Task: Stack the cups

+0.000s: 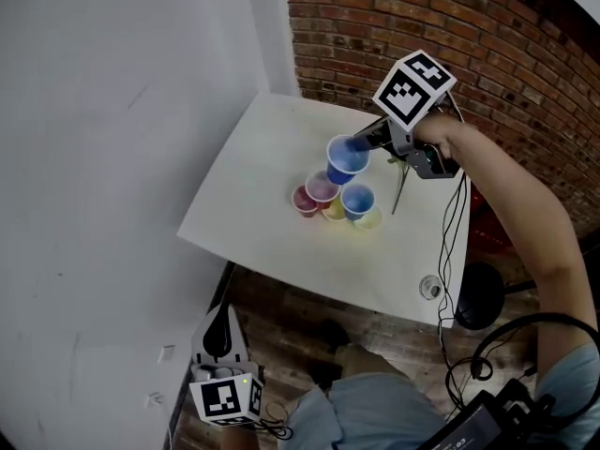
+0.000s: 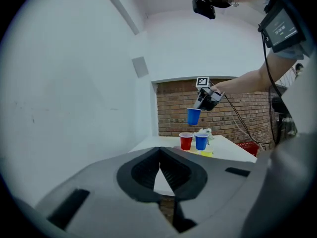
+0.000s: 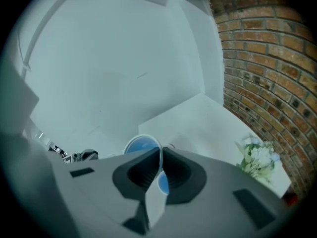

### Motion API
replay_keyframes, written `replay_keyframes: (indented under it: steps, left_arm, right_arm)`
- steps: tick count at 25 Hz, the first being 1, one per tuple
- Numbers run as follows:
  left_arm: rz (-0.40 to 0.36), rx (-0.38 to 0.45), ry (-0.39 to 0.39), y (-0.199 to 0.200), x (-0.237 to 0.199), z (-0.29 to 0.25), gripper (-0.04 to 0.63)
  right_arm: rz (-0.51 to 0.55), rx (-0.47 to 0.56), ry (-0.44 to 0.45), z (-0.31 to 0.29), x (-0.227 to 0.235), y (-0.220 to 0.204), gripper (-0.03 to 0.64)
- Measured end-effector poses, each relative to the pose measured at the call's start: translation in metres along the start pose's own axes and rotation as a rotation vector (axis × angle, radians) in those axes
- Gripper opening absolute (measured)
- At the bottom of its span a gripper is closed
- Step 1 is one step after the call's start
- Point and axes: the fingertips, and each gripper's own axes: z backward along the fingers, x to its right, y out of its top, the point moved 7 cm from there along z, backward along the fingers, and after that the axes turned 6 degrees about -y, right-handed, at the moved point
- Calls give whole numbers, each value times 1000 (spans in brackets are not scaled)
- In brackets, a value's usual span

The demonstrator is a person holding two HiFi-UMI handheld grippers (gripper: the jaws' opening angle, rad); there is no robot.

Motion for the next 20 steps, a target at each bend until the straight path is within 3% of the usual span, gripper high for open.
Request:
replay_keyframes:
  steps: [20]
  left_arm:
    - [-4, 11, 9, -1, 0, 21, 9]
  right_arm:
    - [-27, -83, -2, -12, -8, -24, 28]
